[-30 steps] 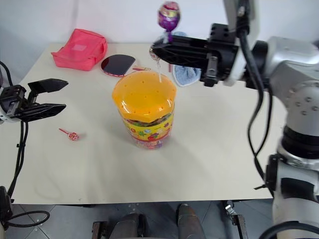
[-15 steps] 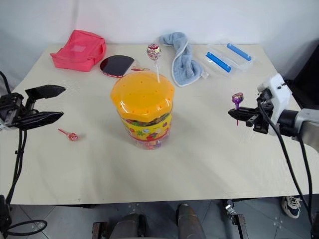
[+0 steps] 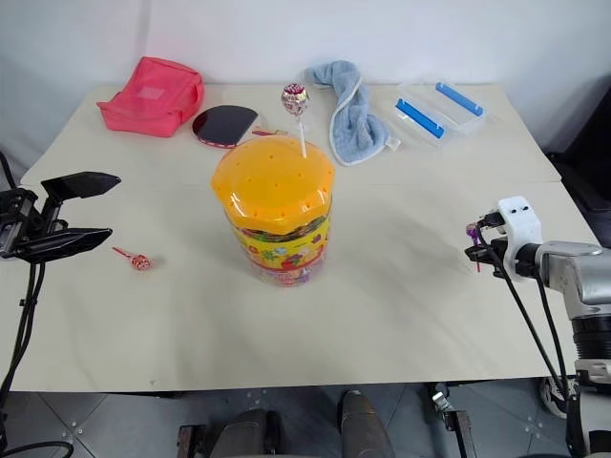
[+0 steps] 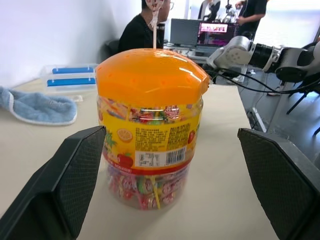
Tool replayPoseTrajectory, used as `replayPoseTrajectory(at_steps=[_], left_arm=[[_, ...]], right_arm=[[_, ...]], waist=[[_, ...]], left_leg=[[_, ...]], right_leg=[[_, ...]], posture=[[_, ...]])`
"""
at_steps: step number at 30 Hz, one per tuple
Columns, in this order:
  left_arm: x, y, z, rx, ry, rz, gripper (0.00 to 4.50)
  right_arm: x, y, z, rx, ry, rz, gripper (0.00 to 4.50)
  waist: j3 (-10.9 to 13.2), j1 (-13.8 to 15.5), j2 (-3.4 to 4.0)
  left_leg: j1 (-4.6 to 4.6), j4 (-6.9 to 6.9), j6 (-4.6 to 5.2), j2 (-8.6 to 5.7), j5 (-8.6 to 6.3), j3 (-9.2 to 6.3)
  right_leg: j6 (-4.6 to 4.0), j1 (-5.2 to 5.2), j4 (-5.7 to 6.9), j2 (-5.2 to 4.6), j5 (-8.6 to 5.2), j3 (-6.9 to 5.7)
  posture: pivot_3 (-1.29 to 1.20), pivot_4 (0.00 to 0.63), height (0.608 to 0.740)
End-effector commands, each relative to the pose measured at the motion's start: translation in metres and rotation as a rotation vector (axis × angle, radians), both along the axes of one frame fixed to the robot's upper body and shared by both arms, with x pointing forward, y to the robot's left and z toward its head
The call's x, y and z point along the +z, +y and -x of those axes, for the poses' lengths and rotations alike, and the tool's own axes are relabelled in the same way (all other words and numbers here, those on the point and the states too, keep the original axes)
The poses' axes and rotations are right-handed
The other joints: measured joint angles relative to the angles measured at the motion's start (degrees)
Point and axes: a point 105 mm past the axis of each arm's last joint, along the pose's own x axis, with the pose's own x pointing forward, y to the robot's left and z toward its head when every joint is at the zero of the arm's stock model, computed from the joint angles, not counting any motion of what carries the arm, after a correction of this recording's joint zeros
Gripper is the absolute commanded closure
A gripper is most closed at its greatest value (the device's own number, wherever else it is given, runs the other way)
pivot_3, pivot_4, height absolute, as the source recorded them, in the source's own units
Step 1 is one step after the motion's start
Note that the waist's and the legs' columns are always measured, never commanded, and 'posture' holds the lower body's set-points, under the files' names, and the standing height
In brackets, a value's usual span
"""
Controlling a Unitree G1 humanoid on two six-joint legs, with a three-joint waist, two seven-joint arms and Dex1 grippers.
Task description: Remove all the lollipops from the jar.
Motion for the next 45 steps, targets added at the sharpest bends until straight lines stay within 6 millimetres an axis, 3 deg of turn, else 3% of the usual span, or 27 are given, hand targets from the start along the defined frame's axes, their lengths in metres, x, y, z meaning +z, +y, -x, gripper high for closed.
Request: replayPoseTrajectory(at_steps=[1, 4, 9, 15, 20, 24, 31, 37, 45], left_arm=[[0.006, -0.004, 0.017, -0.125, -0.044, -0.042, 0.00], [0.006, -0.005, 0.017, -0.128, -0.043, -0.042, 0.00], [0.007, -0.006, 0.017, -0.133, -0.048, -0.035, 0.00], [0.015, -0.004, 0.015, -0.118, -0.078, 0.003, 0.00], [0.021, -0.002, 0.013, -0.106, -0.104, 0.033, 0.00], [0.032, -0.002, 0.012, -0.104, -0.135, 0.088, 0.00], [0.035, -0.005, 0.011, -0.113, -0.141, 0.105, 0.00], [0.037, -0.006, 0.009, -0.111, -0.156, 0.122, 0.00], [0.032, -0.006, 0.011, -0.093, -0.154, 0.133, 0.00]], right_arm=[[0.008, 0.000, -0.001, -0.001, -0.026, 0.003, 4.49], [0.010, 0.002, -0.001, 0.003, -0.029, -0.002, 3.72], [0.016, 0.002, 0.007, 0.031, -0.047, -0.008, 2.05], [0.037, 0.010, 0.035, 0.151, -0.081, -0.009, 0.02], [0.070, 0.021, 0.056, 0.286, -0.178, -0.011, 0.02], [0.129, 0.061, 0.077, 0.531, -0.364, -0.090, 0.02], [0.186, 0.123, 0.068, 0.743, -0.571, -0.180, 0.02], [0.201, 0.162, 0.058, 0.897, -0.614, -0.249, 0.02], [0.205, 0.189, 0.035, 0.977, -0.652, -0.293, 0.02]], waist=[[0.0, 0.0, 0.00], [0.0, 0.0, 0.00], [0.0, 0.1, 0.00], [0.0, 0.2, 0.01], [0.0, 0.3, 0.02], [0.1, 0.1, 0.10], [0.1, -0.1, 0.11], [0.1, 0.1, 0.16], [0.1, 0.0, 0.16]], left_leg=[[0.00, 0.00, 0.00, 0.00, 0.00, 0.00], [0.00, 0.00, 0.00, 0.00, 0.00, 0.00], [-0.01, 0.00, 0.00, 0.00, 0.00, 0.00], [-0.01, 0.00, 0.00, -0.01, 0.00, -0.01], [0.00, 0.00, 0.01, -0.01, -0.01, -0.03], [0.03, 0.00, 0.01, 0.02, -0.01, -0.04], [0.07, 0.00, 0.01, 0.05, -0.01, -0.05], [0.00, -0.03, -0.01, 0.08, 0.00, -0.11], [-0.04, 0.00, -0.05, 0.02, 0.03, -0.09]], right_leg=[[0.00, 0.00, 0.00, 0.00, 0.00, 0.00], [0.00, 0.00, 0.00, 0.00, 0.00, 0.00], [0.00, 0.00, -0.01, 0.00, 0.00, 0.00], [0.01, 0.02, -0.01, 0.00, 0.00, 0.00], [0.01, 0.03, -0.01, 0.02, 0.00, -0.01], [0.01, 0.03, 0.02, 0.08, 0.00, 0.00], [0.00, 0.05, 0.02, 0.08, 0.00, 0.00], [-0.08, 0.01, 0.01, 0.05, -0.04, -0.12], [-0.06, 0.01, 0.03, -0.03, -0.03, -0.14]], posture=[[0.00, 0.150, 0.740], [0.00, 0.150, 0.740], [0.00, 0.150, 0.740], [0.00, 0.150, 0.740], [0.00, 0.150, 0.740], [0.00, 0.150, 0.740], [0.00, 0.150, 0.740], [0.00, 0.150, 0.740], [0.00, 0.150, 0.740]])
